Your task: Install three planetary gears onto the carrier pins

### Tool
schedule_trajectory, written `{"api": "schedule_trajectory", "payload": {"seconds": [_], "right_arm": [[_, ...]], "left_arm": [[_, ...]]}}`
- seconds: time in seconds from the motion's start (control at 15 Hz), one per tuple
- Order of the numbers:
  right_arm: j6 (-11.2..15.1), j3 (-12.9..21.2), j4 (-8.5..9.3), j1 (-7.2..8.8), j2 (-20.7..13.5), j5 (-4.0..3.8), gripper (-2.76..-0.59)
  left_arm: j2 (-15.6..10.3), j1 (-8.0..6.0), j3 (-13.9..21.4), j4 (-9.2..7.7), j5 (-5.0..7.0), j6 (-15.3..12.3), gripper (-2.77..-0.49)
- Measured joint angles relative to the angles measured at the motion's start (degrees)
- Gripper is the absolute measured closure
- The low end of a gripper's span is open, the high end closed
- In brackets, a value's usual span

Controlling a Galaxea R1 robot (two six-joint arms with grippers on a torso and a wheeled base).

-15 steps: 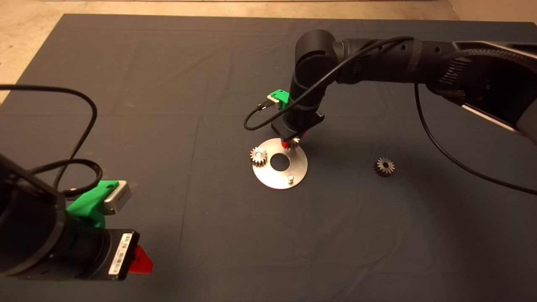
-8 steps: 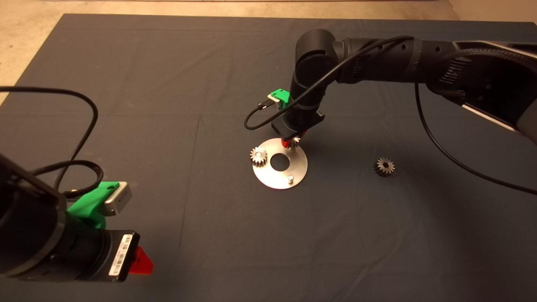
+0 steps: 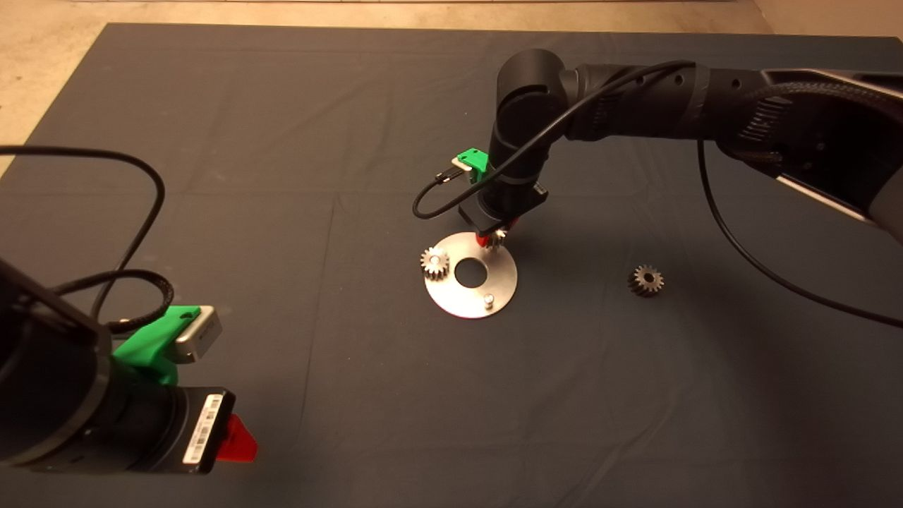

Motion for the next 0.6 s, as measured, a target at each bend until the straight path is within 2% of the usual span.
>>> {"api": "schedule_trajectory", "payload": {"seconds": [0.33, 0.6], "right_arm": [[0.0, 0.0, -0.34, -0.07, 0.0, -0.11, -1.04], [0.0, 0.5, -1.62, -0.20, 0.1, -0.16, -1.04]], "left_arm": [[0.0, -0.01, 0.0, 0.00, -0.01, 0.0, -2.04], [0.0, 0.00, 0.0, 0.00, 0.01, 0.0, -2.04]]}}
